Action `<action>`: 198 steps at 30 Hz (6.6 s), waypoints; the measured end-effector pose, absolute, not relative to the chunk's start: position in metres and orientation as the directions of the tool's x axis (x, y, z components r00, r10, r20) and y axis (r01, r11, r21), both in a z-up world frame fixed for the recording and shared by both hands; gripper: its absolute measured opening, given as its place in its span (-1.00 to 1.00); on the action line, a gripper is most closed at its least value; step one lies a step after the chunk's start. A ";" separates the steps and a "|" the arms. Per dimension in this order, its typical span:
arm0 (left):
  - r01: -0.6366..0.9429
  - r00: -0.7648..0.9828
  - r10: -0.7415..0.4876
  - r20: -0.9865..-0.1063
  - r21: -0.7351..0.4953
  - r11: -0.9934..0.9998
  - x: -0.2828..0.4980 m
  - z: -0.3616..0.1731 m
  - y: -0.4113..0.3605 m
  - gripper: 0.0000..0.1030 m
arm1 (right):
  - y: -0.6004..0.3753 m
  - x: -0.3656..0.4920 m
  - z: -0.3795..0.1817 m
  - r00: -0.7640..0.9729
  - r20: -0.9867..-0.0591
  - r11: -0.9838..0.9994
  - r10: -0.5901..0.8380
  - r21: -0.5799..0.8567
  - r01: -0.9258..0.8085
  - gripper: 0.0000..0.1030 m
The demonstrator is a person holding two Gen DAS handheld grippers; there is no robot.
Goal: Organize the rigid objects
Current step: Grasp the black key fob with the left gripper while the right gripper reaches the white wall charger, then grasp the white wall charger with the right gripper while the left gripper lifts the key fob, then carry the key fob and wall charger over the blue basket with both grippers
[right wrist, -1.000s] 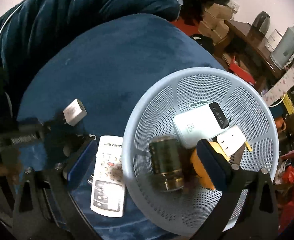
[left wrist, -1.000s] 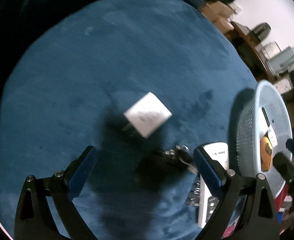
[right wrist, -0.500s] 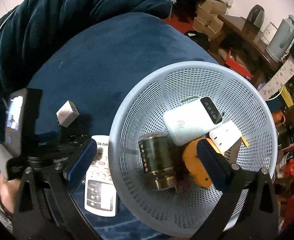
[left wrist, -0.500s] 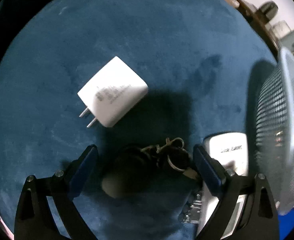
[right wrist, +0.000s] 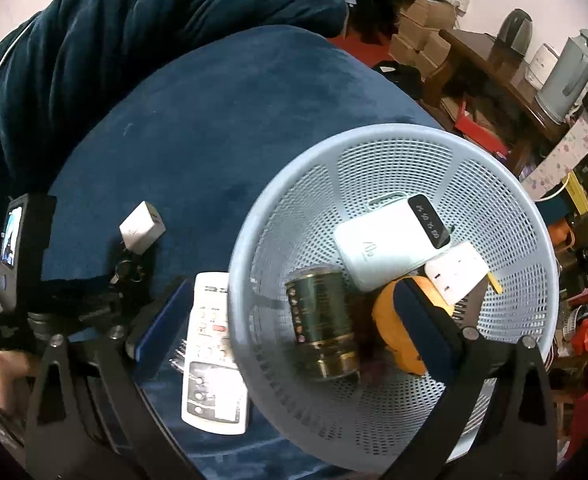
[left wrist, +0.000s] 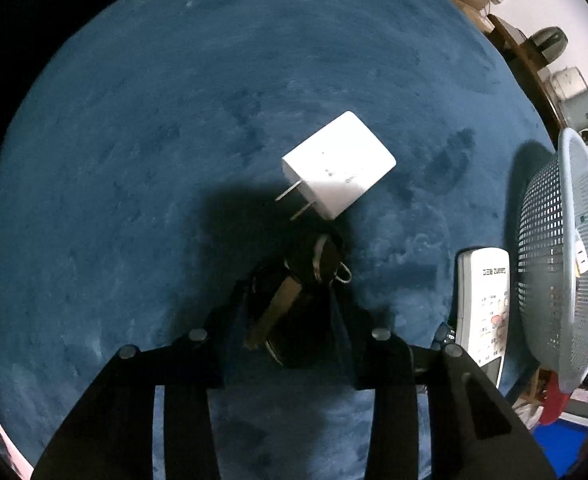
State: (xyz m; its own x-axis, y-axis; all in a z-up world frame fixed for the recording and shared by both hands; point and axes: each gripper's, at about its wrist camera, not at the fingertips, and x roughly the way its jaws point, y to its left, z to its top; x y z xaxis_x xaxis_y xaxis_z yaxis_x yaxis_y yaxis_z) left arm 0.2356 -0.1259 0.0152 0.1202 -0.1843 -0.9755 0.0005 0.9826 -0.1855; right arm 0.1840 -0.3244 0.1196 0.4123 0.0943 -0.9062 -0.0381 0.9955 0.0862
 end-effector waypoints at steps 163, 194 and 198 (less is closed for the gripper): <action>0.138 0.190 -0.212 -0.959 -0.188 0.972 0.223 0.066 -0.169 -0.27 | -0.395 0.157 0.134 0.452 -0.799 0.875 0.397 0.478 0.077 0.21; 0.317 0.088 -0.139 -0.986 -0.105 0.942 0.224 0.040 -0.210 0.09 | -0.421 0.154 0.133 0.478 -0.790 0.857 0.384 0.498 0.133 0.21; 0.308 0.074 -0.164 -0.984 -0.134 0.942 0.236 0.016 -0.213 0.09 | -0.420 0.155 0.133 0.478 -0.793 0.862 0.379 0.490 0.130 0.21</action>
State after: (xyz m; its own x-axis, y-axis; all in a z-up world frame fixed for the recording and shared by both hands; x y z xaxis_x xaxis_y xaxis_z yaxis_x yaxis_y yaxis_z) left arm 0.2356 -0.2133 0.0162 0.0742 -0.1644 -0.9836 0.3082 0.9418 -0.1342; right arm 0.1555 -0.4204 0.1327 0.4777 0.3787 -0.7927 0.1299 0.8619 0.4901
